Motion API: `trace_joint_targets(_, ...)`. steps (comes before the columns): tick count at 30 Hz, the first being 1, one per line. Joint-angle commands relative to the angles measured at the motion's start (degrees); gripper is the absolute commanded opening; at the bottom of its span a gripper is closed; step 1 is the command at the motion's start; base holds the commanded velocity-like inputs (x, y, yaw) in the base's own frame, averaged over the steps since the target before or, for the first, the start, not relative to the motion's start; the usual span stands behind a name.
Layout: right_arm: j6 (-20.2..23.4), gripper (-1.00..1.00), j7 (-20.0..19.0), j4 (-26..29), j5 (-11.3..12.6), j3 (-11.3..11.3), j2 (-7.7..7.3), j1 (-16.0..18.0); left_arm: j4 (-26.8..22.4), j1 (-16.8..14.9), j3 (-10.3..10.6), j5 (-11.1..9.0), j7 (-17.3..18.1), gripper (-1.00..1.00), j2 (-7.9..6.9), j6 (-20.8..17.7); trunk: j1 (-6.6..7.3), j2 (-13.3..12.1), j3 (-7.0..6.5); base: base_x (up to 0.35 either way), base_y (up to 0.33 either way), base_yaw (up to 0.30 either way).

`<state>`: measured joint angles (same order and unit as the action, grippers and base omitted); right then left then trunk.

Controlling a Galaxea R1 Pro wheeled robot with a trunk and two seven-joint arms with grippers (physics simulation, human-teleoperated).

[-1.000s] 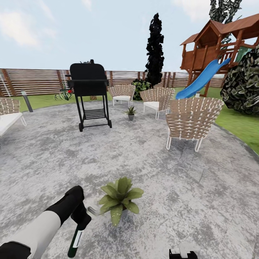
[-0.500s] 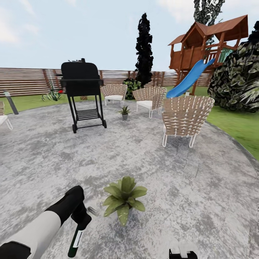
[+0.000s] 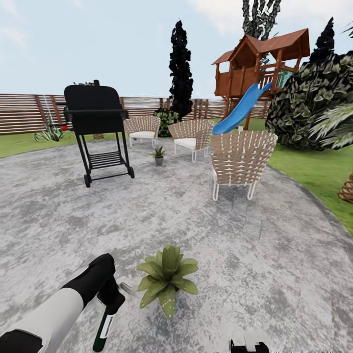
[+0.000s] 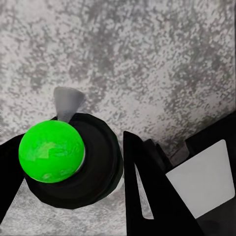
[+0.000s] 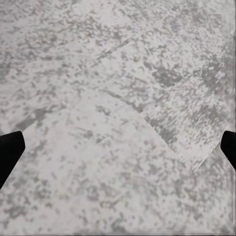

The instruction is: Pick up the pesticide atomizer in the garden and spray insectifuge to fully cover both potted plants in the garden.

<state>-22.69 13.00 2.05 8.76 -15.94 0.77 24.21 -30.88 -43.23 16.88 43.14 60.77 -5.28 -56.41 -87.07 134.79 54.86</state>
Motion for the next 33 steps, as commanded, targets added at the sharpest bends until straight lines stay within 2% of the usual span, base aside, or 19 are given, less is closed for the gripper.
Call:
trace_joint_targets(1, -0.2, 1.0, 0.1, -0.1, 0.6, -0.5, 0.02, 0.0, -0.1, 0.0, 0.2, 0.4, 0.6, -1.0, -0.07, -0.3, 0.01, 0.0, 0.04, 0.002, 0.001, -0.26)
trace_joint_targets(6, -0.2, 1.0, 0.1, -0.1, 0.6, -0.5, 0.02, 0.0, -0.1, 0.0, 0.2, 0.4, 0.6, -1.0, -0.03, -0.3, 0.01, 0.0, -0.06, -0.011, 0.012, -0.261)
trace_joint_targets(12, -0.2, 1.0, 0.1, -0.1, 0.6, -0.5, 0.02, 0.0, -0.2, 0.0, 0.2, 0.4, 0.6, -1.0, 0.08, -0.3, 0.01, 0.0, -0.19, -0.207, 0.199, -0.261)
trace_joint_targets(19, -0.2, 1.0, 0.1, -0.1, 0.6, -0.5, 0.02, 0.0, -0.1, 0.0, 0.2, 0.4, 0.6, -1.0, 0.19, -0.3, 0.01, 0.0, -0.33, -0.161, 0.256, -0.261)
trace_joint_targets(33, -0.2, 1.0, 0.1, -0.1, 0.6, -0.5, 0.02, 0.0, -0.1, 0.0, 0.2, 0.4, 0.6, -1.0, 0.27, -0.3, 0.01, 0.0, -0.56, 0.003, 0.301, -0.261)
